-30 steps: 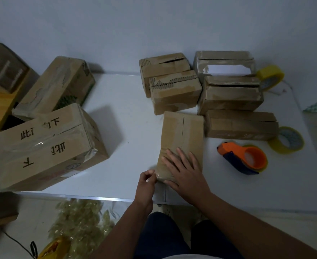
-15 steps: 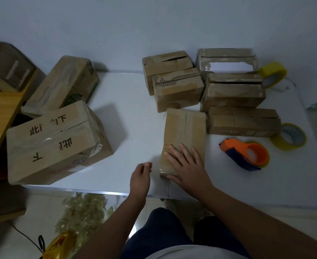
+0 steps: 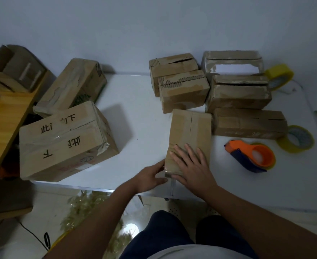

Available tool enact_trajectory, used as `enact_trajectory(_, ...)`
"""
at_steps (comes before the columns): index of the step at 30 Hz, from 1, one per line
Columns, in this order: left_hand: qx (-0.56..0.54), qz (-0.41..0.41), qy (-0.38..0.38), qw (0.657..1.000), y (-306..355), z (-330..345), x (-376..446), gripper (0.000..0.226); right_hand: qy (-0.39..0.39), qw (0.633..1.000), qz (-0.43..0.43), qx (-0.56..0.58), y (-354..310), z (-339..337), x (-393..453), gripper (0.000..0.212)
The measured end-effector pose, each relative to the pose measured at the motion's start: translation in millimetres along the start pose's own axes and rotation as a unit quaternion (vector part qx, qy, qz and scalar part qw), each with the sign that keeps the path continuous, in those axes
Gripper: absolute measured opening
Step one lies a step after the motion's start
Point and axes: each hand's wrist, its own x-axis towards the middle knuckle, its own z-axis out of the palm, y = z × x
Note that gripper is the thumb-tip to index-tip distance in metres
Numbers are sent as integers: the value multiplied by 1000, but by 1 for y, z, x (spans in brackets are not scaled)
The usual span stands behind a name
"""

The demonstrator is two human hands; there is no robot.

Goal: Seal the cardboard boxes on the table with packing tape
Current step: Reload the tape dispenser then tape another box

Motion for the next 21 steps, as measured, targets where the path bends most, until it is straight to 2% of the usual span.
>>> enact_trajectory(3,117,54,15,992,-2,-19,14,69,-11,1000,-1,3,1,0,0,74)
enact_trajectory(6,210,64,2,976,-3,-28,28,81,-15,1000,-7,6,2,0,1,74)
enact_trajectory(9,200,47,24,978,-2,-11,35,94,-20,1000,-13,6,3,1,1,74)
enact_trajectory(12,136,21,57,989,-3,10,38,100,-14,999,-24,15,4,4,2,74)
enact_trajectory(16,132,44,32,990,-20,1,40,104,-10,998,-43,52,5,-3,4,71)
enact_trajectory(18,171,42,21,984,-25,-10,32,91,0,993,-43,112,14,-11,4,66)
enact_trajectory(19,170,36,42,984,-25,-14,27,81,4,986,-16,168,19,-19,3,64)
enact_trajectory(21,122,25,121,985,-23,-18,19,65,57,944,101,309,32,-35,-1,65)
